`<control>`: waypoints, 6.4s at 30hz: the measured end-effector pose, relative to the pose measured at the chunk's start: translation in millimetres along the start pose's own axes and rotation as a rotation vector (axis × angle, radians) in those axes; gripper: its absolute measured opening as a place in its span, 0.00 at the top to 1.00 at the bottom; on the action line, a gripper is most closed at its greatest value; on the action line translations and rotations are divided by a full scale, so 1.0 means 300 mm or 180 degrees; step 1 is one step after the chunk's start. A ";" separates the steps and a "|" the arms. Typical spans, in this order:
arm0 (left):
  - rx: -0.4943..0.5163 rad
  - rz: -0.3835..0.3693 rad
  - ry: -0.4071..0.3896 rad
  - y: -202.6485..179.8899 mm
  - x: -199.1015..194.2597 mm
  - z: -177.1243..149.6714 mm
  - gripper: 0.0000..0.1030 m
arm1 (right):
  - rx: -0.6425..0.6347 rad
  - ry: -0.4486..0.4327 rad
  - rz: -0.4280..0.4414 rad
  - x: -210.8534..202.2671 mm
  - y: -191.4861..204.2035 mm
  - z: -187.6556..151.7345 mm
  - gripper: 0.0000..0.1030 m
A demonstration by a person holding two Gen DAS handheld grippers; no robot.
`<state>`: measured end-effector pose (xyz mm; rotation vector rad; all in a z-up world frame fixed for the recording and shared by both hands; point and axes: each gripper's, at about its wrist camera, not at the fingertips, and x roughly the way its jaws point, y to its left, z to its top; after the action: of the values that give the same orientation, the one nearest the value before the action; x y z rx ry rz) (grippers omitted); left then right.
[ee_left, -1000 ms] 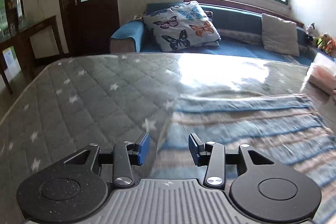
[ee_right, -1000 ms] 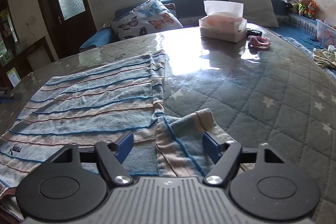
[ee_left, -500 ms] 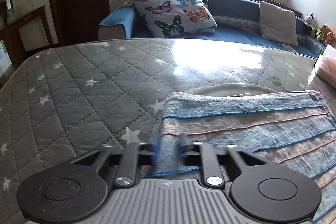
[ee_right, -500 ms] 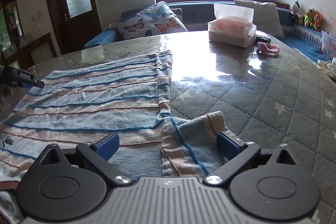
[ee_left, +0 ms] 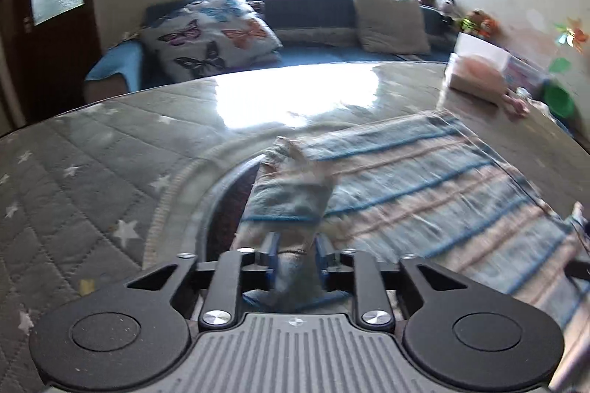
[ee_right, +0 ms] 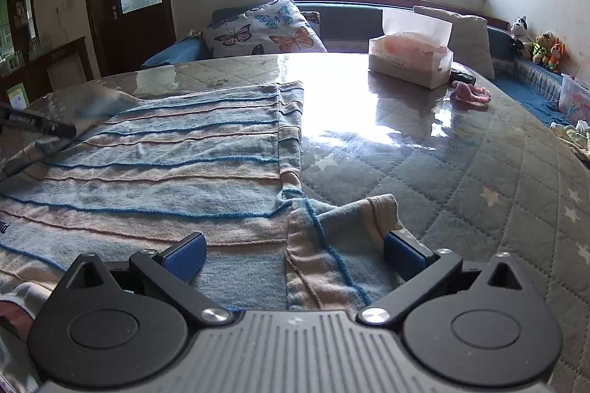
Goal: Fold clothes
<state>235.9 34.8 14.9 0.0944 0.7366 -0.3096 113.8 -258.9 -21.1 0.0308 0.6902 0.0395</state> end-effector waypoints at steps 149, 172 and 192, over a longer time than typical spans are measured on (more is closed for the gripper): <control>0.0813 -0.0721 -0.0050 -0.666 -0.305 -0.362 0.46 | 0.0536 0.0038 -0.0238 -0.336 -0.200 -0.170 0.57; 0.0708 -0.0666 -0.0080 -0.663 -0.318 -0.377 0.30 | 0.0541 -0.0576 0.0038 -0.442 -0.162 -0.054 0.98; 0.0483 -0.0527 -0.0142 -0.592 -0.350 -0.381 0.16 | -0.0372 -0.0106 0.0950 -0.356 0.159 -0.068 0.72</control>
<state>33.8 -86.4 5.4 0.1700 0.6774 -0.5242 17.4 -215.9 32.9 0.0219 0.6444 0.3648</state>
